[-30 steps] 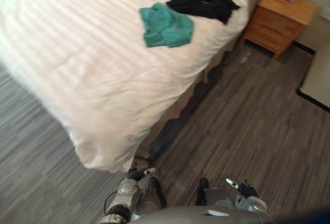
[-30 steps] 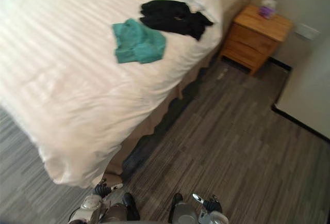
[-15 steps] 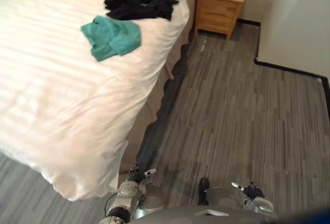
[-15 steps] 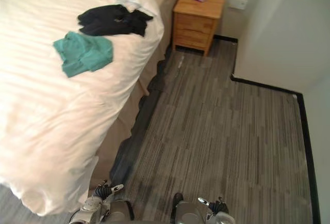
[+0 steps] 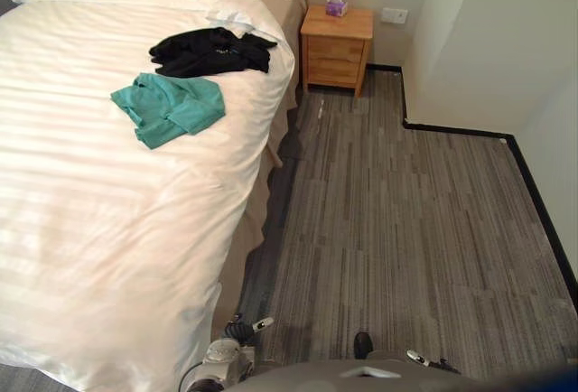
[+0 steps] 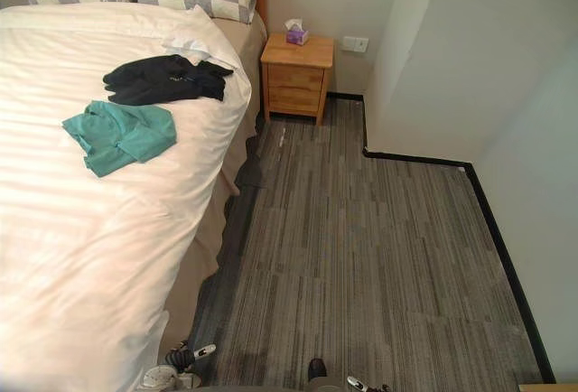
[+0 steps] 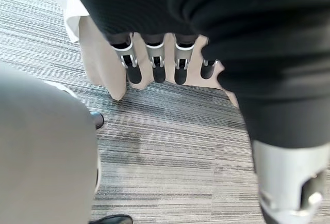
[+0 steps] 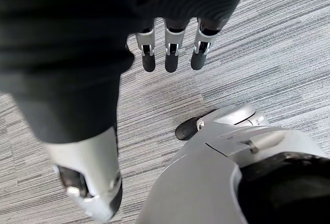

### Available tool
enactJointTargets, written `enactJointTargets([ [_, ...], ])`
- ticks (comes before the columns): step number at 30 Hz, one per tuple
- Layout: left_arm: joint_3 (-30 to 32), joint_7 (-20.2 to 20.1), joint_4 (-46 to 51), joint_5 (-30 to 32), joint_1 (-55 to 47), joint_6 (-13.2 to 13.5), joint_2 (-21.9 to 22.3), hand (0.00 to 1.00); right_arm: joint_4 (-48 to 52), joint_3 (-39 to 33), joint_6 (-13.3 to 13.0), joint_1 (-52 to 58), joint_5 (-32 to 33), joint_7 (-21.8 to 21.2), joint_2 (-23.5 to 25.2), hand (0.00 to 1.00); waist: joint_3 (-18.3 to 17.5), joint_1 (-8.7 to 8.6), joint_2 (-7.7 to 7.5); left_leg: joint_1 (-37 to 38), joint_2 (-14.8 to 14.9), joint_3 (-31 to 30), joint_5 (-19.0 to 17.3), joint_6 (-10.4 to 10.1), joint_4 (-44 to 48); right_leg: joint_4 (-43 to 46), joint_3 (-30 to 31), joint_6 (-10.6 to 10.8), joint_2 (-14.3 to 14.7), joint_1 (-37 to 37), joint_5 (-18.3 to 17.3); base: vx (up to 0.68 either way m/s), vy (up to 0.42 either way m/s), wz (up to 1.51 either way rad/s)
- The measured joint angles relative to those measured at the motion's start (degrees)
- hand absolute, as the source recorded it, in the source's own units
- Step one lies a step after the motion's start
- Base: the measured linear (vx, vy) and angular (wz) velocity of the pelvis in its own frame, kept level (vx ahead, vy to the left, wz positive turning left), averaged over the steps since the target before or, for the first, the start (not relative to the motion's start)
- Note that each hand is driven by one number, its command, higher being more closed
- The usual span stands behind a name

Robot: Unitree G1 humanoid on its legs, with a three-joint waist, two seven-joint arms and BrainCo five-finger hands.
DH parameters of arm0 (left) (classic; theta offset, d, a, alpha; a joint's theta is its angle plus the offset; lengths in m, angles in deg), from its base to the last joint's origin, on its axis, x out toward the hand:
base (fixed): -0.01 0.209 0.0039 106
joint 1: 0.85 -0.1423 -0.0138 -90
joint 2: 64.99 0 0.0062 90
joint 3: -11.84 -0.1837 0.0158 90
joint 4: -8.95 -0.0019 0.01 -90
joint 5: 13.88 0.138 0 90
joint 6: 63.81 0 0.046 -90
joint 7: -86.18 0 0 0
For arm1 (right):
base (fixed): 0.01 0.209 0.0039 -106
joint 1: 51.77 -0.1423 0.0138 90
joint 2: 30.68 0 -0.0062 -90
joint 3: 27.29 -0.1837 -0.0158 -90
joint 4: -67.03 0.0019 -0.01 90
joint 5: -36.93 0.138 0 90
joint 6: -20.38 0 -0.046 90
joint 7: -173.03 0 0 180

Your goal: Tidy the bed and pick cloth on bed and put in laundry

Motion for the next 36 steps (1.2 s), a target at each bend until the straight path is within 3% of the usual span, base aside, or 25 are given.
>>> enactJointTargets([
  [9,2.41,2.21,0.21,-0.3,-0.29,0.51,0.5,0.0,1.74,0.25,-0.15,-0.09,0.0,1.44,0.02,0.0,1.1,-0.96,0.48,-0.1,1.17,2.23,1.38,-0.65,-3.18,-0.33,0.05,-0.14,0.77,-2.07,-0.09,0.01,-0.018,-0.05],
  [11,5.24,3.14,1.44,-0.97,-0.52,1.28,1.68,0.0,2.26,0.7,-0.44,-0.14,0.0,1.84,-0.17,0.0,2.12,-0.92,1.4,-0.43,3.26,4.07,-0.08,-2.54,-1.36,-0.02,-0.19,-1.71,2.2,-2.5,-1.9,0.05,-0.072,-0.36],
  [12,6.42,3.71,2.93,-1.25,-1.54,1.68,2.02,0.0,2.43,1.53,-0.69,-0.17,-0.01,2.26,-0.37,0.0,2.31,-0.51,1.71,-1.27,4.76,4.99,-1.43,-3.34,1.24,-0.02,-1.25,-2.08,2.7,-2.52,-2.23,0.08,-0.061,-0.49],
  [13,7.04,4.27,3.13,-1.32,-1.96,1.99,1.89,0.0,2.87,2.47,-0.73,-0.26,-0.01,2.68,-0.1,0.0,2.37,-0.01,1.02,-2.77,4.97,4.88,-1.6,-3.21,5.53,-0.12,-1.28,-2.24,2.69,-2.8,-2.43,0.11,-0.054,-0.35],
  [15,7.03,4.42,6.33,-2.29,-1.44,2.62,2.13,0.0,4.04,4.05,-1.03,-0.66,-0.03,2.99,0.33,0.0,3.22,0.67,-0.62,-13.08,5.33,-1.13,1.45,-2.86,24.27,0.86,-1.28,-3.48,1.56,-2.95,-2.96,0.2,-0.126,-0.02],
  [16,6.63,4.42,7.2,-2.55,-1.36,2.94,2.13,0.0,4.17,4.67,-1.11,-1.03,-0.05,3.06,0.13,0.0,4.29,1.1,-0.29,-15.87,4.77,-3.66,-0.15,-3.59,28.5,1.6,-0.7,-4.1,0.81,-2.55,-3.87,0.25,-0.071,-0.06],
  [17,6.34,4.39,7.23,-2.56,-1.3,3.65,2.82,0.0,4.28,4.67,-1.19,-2.12,-0.06,3.33,-0.75,0.0,5.3,1.41,0.23,-17.56,2.58,-5.1,-3.58,-2.81,28.85,2.0,0.6,-4.29,-0.05,-1.99,-4.77,0.16,0.055,-0.27],
  [19,6.33,4.34,8.46,-3.4,-1.27,4.06,3.86,0.0,6.41,4.38,-1.32,-2.93,-0.07,3.74,-0.93,0.0,6.0,2.25,1.49,-20.55,0.46,-3.87,-5.65,-0.53,27.55,1.98,1.78,-4.1,-1.27,-1.11,-5.82,0.21,0.096,-0.32],
  [22,6.28,4.18,10.42,-3.36,-1.83,4.21,4.34,0.0,9.76,4.82,-1.54,-4.76,-0.07,3.92,0.44,0.0,6.26,2.82,1.89,-24.64,-1.86,-2.23,-3.37,1.37,19.46,2.57,2.41,-2.31,-3.01,0.86,-8.98,0.26,0.163,-0.23],
  [24,6.26,4.16,11.54,-3.18,-1.92,4.12,4.61,0.0,11.17,5.0,-2.02,-4.63,-0.08,4.07,1.12,0.0,6.15,4.35,1.93,-24.06,-2.7,-0.14,4.08,3.77,12.79,3.68,3.49,-0.63,-4.63,1.58,-11.73,0.4,0.222,-0.34],
  [26,5.52,4.28,11.79,-2.92,-1.74,4.1,4.51,0.0,11.26,6.58,-2.09,-4.64,-0.07,4.06,1.92,0.0,5.84,5.1,1.38,-23.31,-4.05,2.16,1.56,5.71,13.45,9.04,0.79,-0.06,-5.64,0.22,-12.73,0.5,0.165,-0.21],
  [28,5.69,4.27,13.24,-2.91,-1.78,3.8,4.49,0.0,11.03,6.56,-1.83,-4.43,-0.11,4.12,2.85,0.0,5.83,5.96,0.92,-22.76,-4.15,4.38,0.44,6.64,16.2,10.09,0.27,0.5,-6.76,0.61,-10.79,0.5,0.156,-0.19],
  [29,6.14,4.24,13.6,-2.91,-1.98,3.67,4.15,0.0,10.97,4.91,-1.81,-4.44,-0.24,4.09,3.91,0.0,6.22,6.13,0.27,-22.83,-4.3,5.34,0.46,6.79,20.05,11.32,0.78,2.09,-7.79,1.8,-9.36,0.41,0.148,-0.08],
  [30,6.22,4.21,13.75,-2.78,-2.09,3.68,4.13,0.0,10.83,3.42,-1.88,-4.49,-0.8,4.02,4.39,0.0,6.46,6.11,-0.15,-22.71,-5.09,5.82,-0.31,7.12,22.0,13.9,0.95,2.19,-8.43,1.95,-9.37,0.28,0.142,-0.14],
  [31,4.75,4.27,13.41,-2.35,-2.8,3.44,4.31,0.0,10.44,2.32,-1.88,-3.81,-2.0,3.88,3.68,0.0,5.36,5.52,0.49,-18.95,-6.61,3.88,-0.65,7.42,14.51,22.48,1.16,3.92,-8.08,-0.17,-10.48,0.21,0.166,-0.15],
  [32,3.27,4.17,12.63,-2.3,-3.81,3.35,3.98,0.0,10.4,2.11,-1.95,-3.78,-2.3,3.88,3.4,0.0,4.67,5.08,1.19,-15.52,-7.35,3.57,-3.94,9.11,11.17,33.27,2.22,5.0,-8.64,-3.78,-11.12,0.23,0.165,0.12],
  [33,1.45,4.17,11.68,-2.07,-3.62,3.22,2.36,0.0,10.42,1.79,-1.77,-3.83,-2.3,3.89,3.27,0.0,4.59,3.64,-0.6,-11.51,-10.14,2.84,-4.42,9.4,8.42,46.77,3.61,6.91,-10.7,-9.41,-7.4,0.36,0.13,0.36],
  [34,1.11,4.05,11.09,-1.93,-3.46,2.72,1.85,0.0,10.39,1.73,-1.6,-3.48,-2.29,3.89,3.41,0.0,4.54,2.89,-1.36,-9.47,-11.16,2.09,-4.75,9.44,7.25,54.06,3.97,7.58,-11.5,-12.16,-6.34,0.46,0.057,0.62],
  [36,0.38,3.98,9.57,-0.03,-2.83,1.73,1.1,0.0,11.45,1.0,-1.74,-3.8,-2.24,3.75,3.99,0.0,4.88,1.41,-1.68,-4.06,-11.5,-0.83,-5.73,9.74,5.95,66.92,1.23,4.64,-11.29,-19.21,-10.7,0.49,0.004,0.65],
])
